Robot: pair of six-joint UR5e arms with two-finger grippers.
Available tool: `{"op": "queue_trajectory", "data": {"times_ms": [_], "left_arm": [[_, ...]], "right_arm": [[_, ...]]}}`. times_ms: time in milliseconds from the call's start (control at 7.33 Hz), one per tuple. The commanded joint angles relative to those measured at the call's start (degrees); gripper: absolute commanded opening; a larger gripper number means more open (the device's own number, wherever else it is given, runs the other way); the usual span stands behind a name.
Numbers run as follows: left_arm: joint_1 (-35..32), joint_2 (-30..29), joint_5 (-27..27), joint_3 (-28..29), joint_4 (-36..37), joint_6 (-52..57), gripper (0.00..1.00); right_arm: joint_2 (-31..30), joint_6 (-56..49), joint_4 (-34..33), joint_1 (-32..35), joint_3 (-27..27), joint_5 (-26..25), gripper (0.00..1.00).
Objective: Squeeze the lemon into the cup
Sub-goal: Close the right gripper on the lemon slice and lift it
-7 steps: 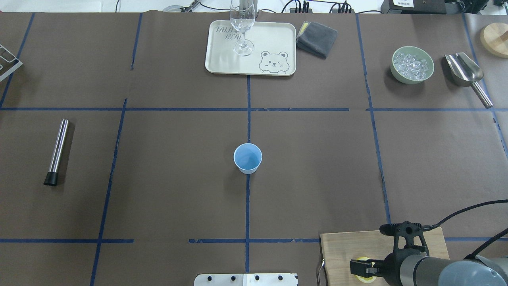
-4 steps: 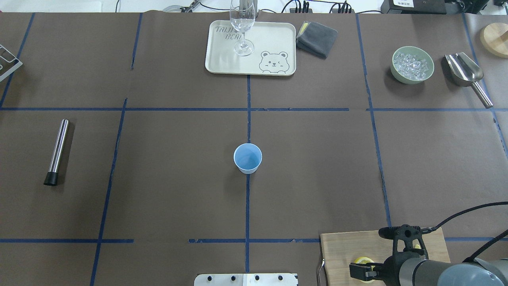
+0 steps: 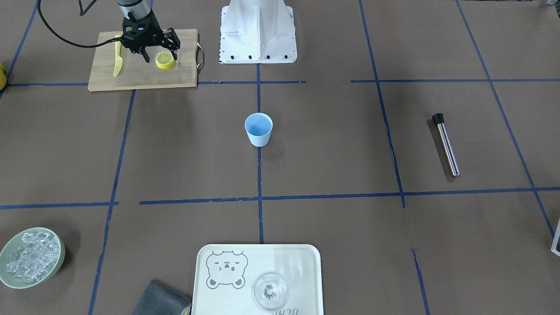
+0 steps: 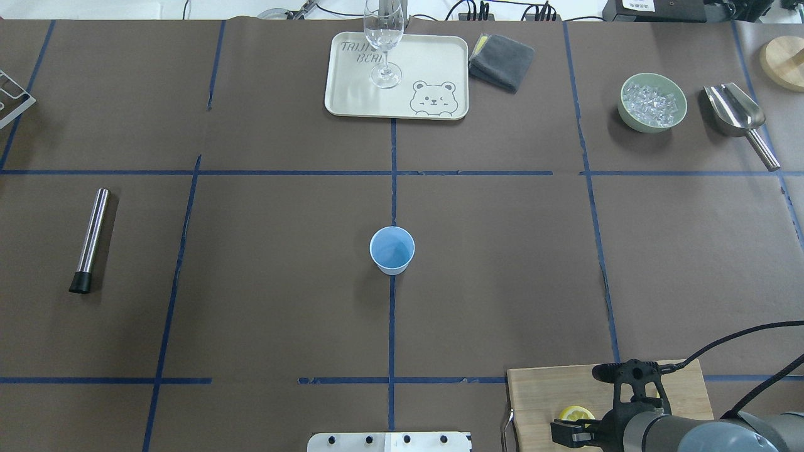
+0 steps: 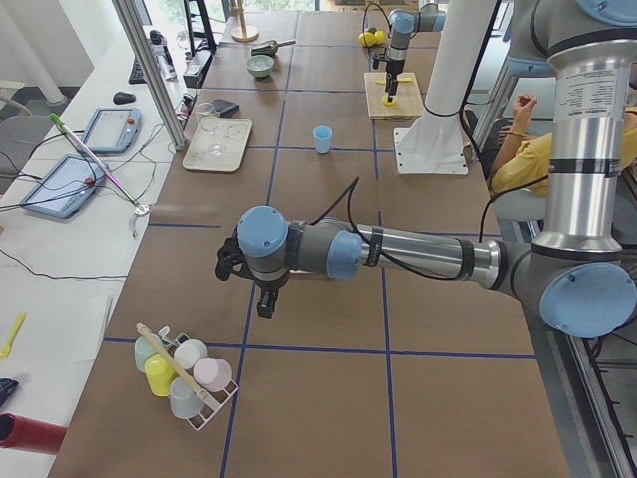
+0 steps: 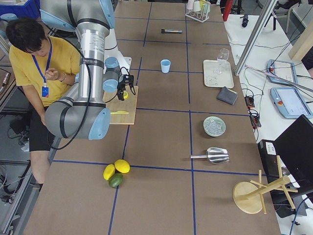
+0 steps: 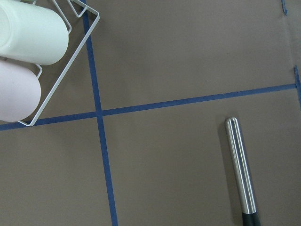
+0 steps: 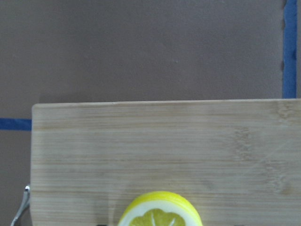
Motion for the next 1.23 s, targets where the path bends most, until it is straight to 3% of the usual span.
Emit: {"op": "queue_trajectory", "data": {"times_ms": [0, 818, 1091], "left_arm": [[0.0, 0.0, 0.0, 0.0, 0.0, 0.0, 1.00], [0.0, 0.0, 0.1, 0.0, 0.0, 0.0, 1.00], [0.0, 0.0, 0.1, 0.1, 0.0, 0.0, 1.00]], "right_arm": [[0.5, 0.0, -0.4, -0.1, 0.1, 0.0, 0.92], [0.6, 0.1, -0.5, -0.4, -0.2, 0.0, 0.80], [0.6, 0.1, -0.5, -0.2, -0.1, -0.1, 0.54]]}}
